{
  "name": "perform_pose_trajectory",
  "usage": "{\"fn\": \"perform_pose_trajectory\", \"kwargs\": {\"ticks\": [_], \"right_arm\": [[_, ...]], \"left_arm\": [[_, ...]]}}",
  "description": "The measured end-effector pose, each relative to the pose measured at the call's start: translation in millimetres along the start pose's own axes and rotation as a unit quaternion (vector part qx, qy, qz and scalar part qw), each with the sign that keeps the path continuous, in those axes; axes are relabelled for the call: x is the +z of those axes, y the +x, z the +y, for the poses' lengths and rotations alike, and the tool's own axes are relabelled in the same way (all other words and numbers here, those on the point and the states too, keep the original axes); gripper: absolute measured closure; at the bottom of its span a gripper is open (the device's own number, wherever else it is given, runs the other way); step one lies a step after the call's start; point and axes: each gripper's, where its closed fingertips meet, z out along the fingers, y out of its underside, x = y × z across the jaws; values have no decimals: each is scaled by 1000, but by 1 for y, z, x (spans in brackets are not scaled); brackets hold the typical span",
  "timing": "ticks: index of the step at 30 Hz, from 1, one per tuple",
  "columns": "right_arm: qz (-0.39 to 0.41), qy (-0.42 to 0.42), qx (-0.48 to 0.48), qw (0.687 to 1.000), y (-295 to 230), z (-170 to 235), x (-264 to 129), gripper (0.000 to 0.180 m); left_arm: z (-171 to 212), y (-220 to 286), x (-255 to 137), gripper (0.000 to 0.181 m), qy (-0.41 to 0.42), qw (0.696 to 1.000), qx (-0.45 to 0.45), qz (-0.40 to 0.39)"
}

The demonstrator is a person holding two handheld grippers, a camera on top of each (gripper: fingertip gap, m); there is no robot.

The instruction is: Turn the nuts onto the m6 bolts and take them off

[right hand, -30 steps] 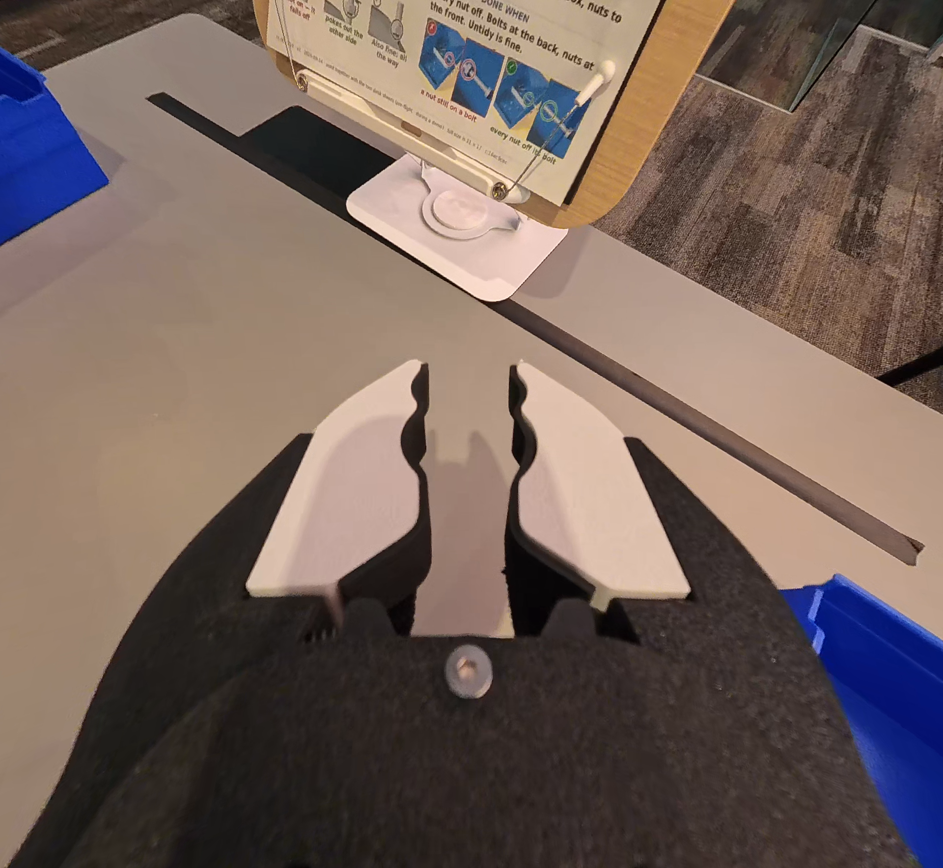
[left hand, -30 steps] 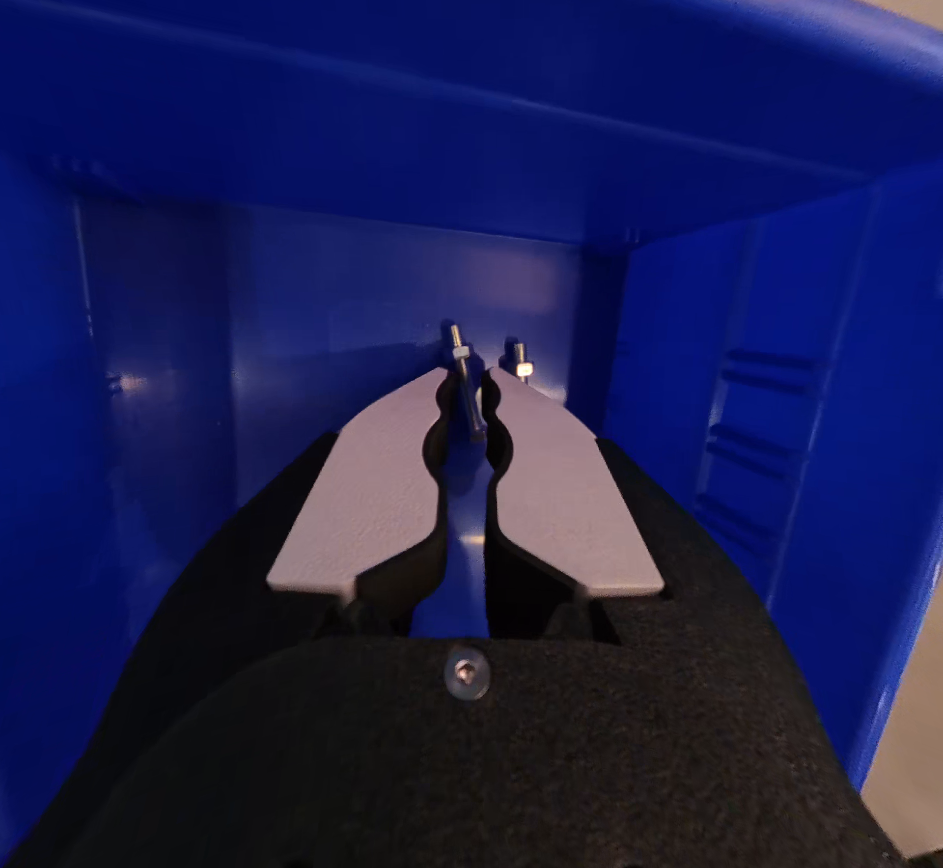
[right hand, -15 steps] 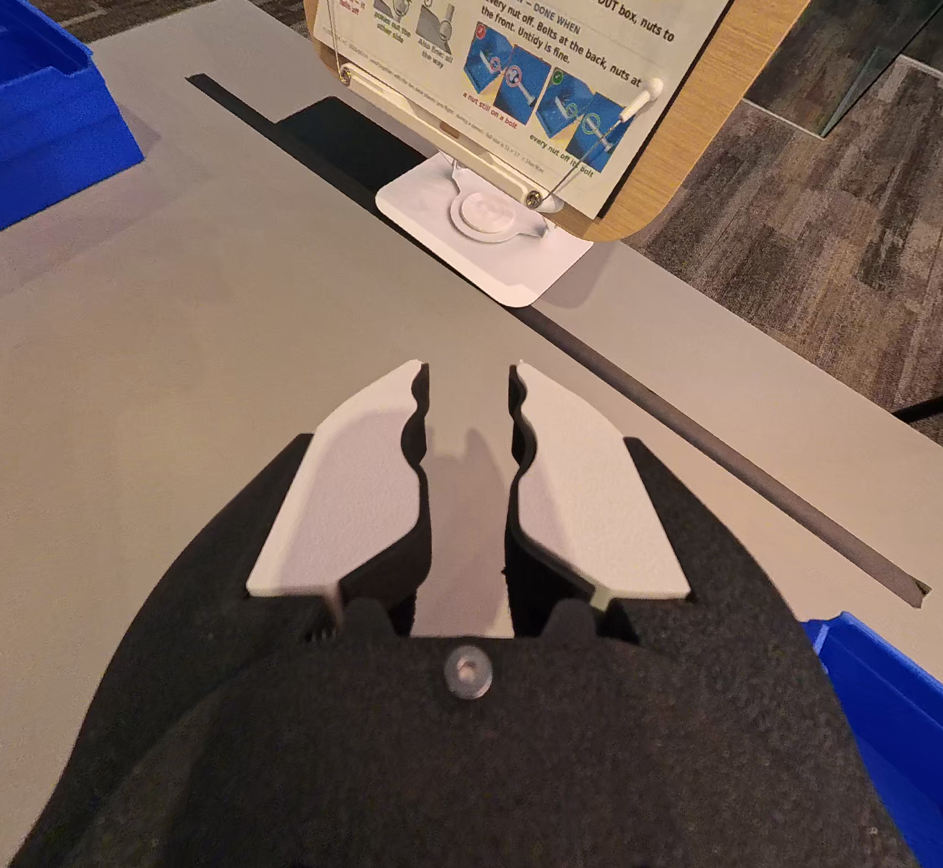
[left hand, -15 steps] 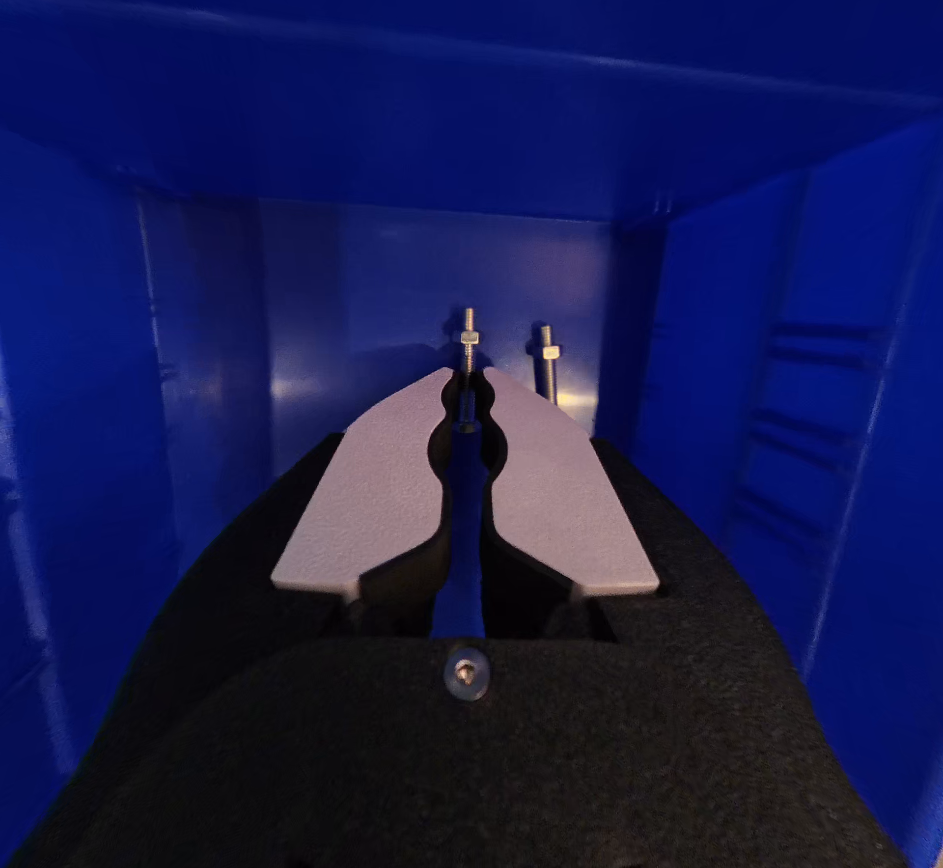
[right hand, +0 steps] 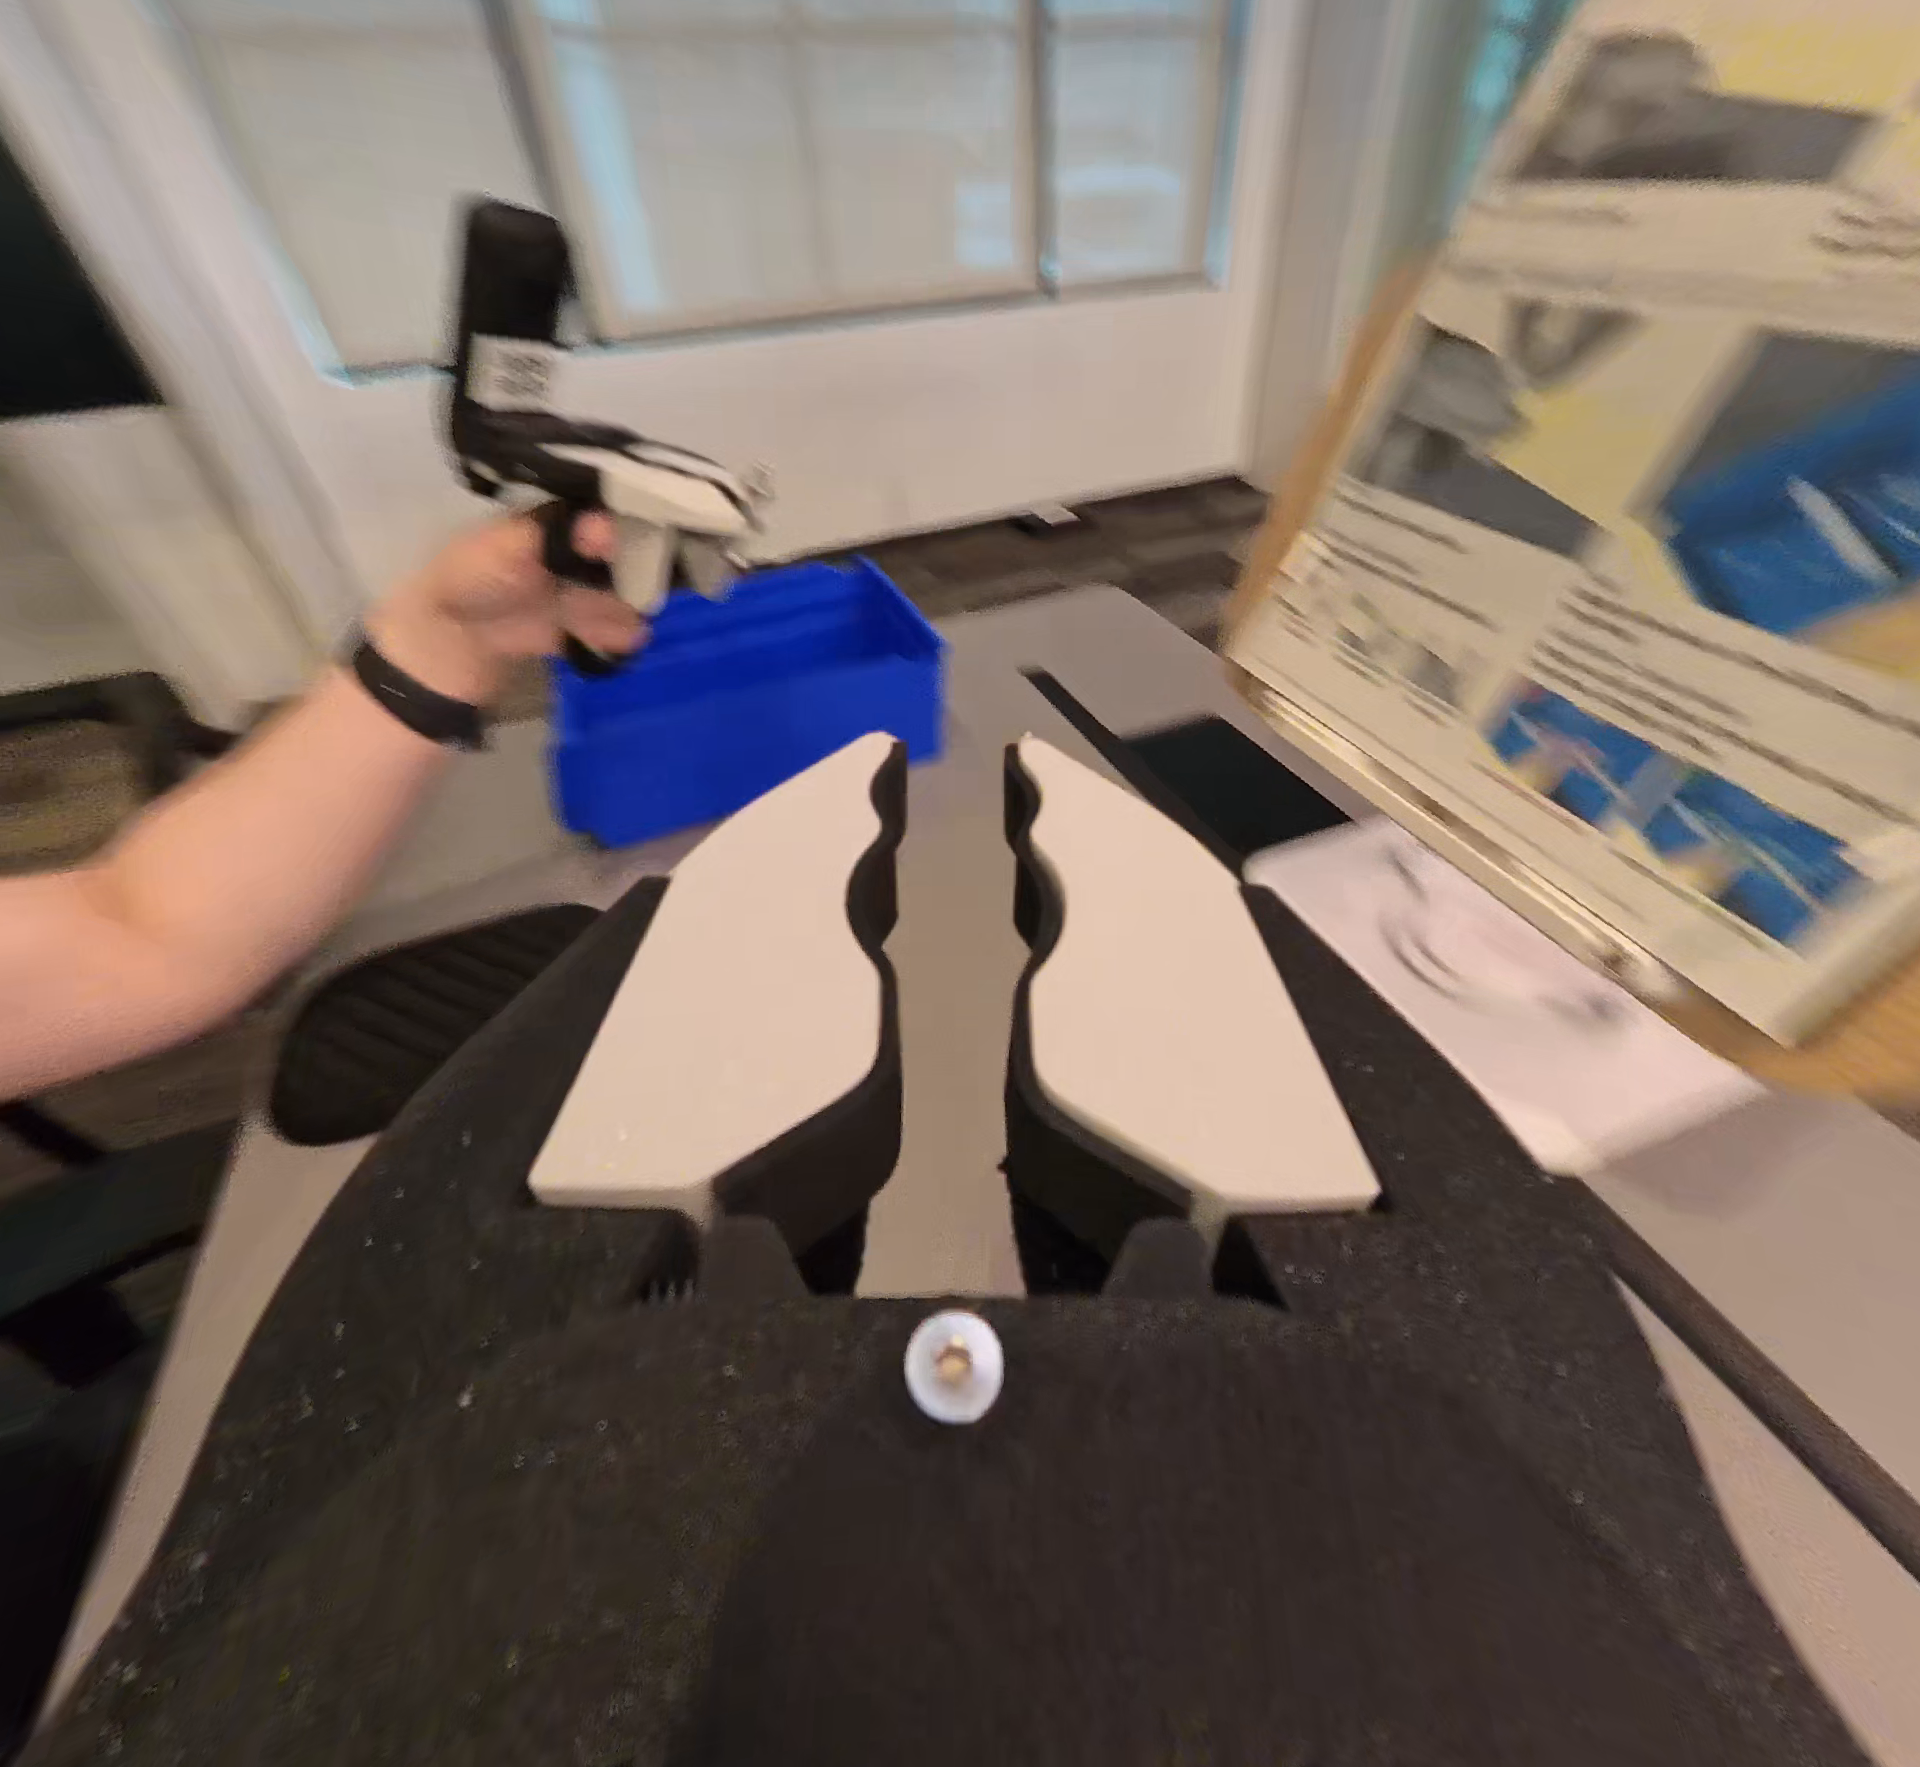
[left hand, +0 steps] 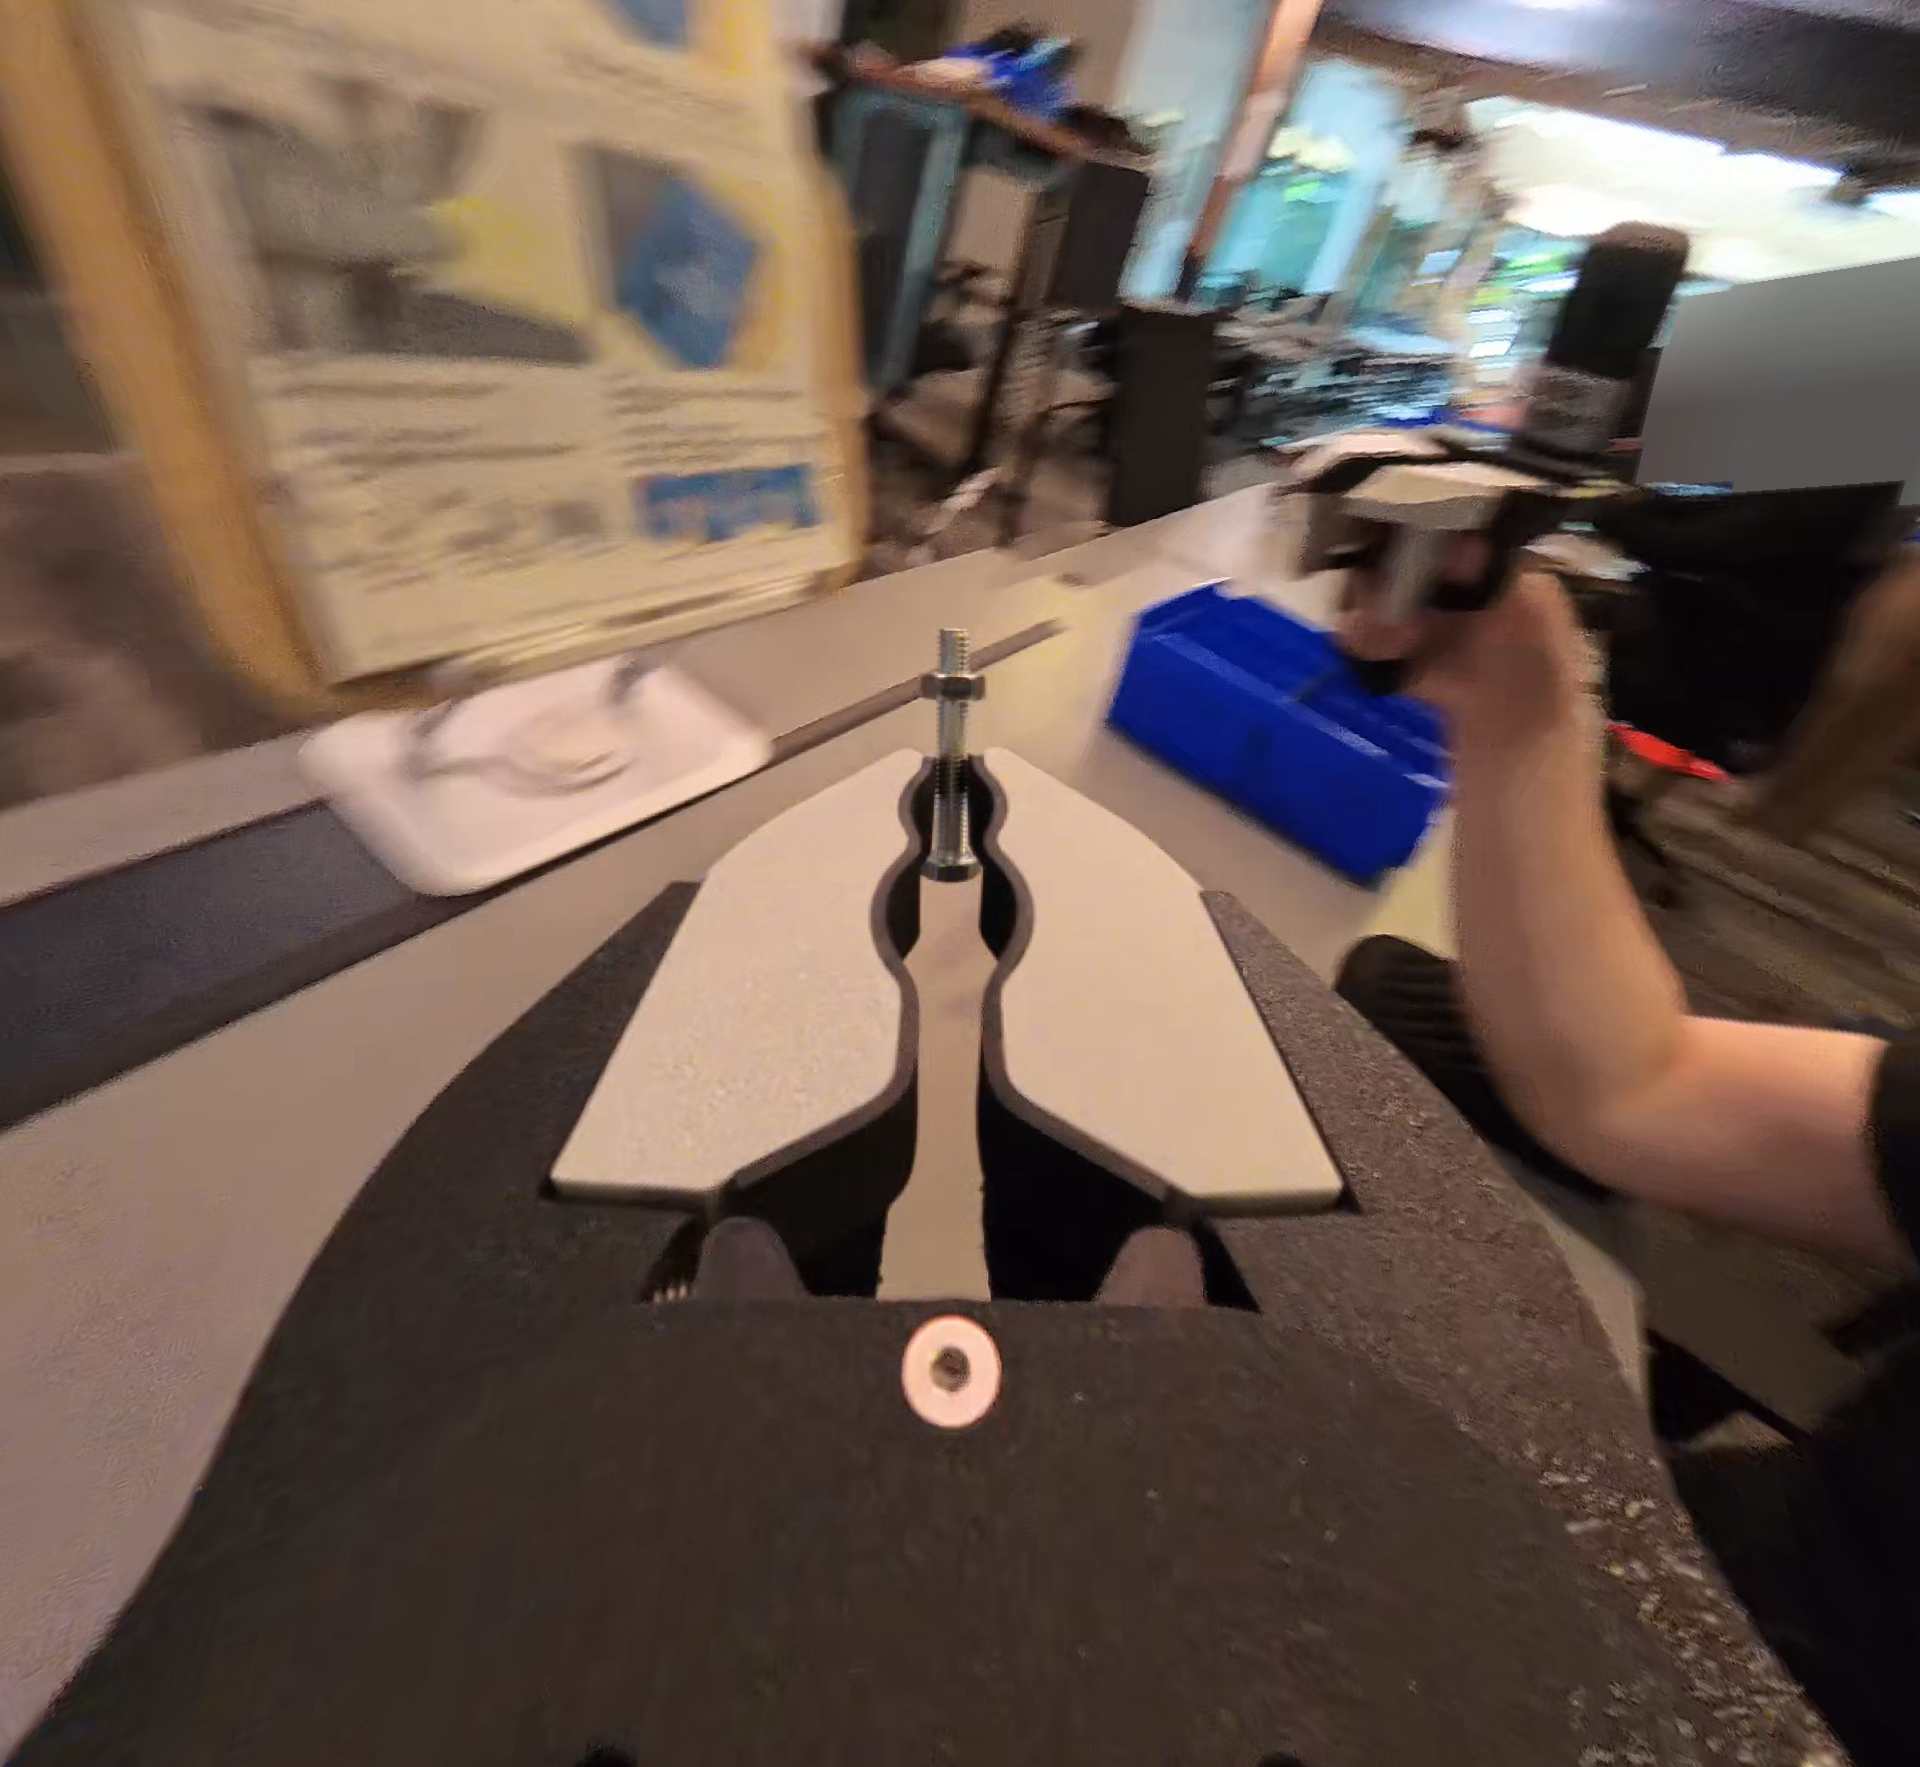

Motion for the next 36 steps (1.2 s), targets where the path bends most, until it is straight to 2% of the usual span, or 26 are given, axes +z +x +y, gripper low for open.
{"fn": "perform_pose_trajectory", "kwargs": {"ticks": [2,5,10,15,21,29,34,36], "right_arm": [[-60,26,-14,998,-28,-11,9,167],[-85,22,-44,995,-48,-12,17,159],[-135,76,-16,988,-62,-29,10,154],[-209,98,26,973,-78,-34,6,158],[-192,78,29,978,-74,-24,23,159],[-231,67,56,969,-79,-15,29,174],[-232,69,46,969,-81,-14,32,174],[-227,64,40,971,-81,-13,32,174]], "left_arm": [[-6,54,28,176,22,997,23,72],[-6,113,63,175,24,988,49,144],[-8,158,96,176,35,978,68,194],[0,165,101,176,36,976,64,205],[3,164,100,176,35,975,51,214],[8,161,98,176,31,975,41,216],[9,161,94,176,28,973,25,227],[10,162,93,170,24,973,28,228]]}}
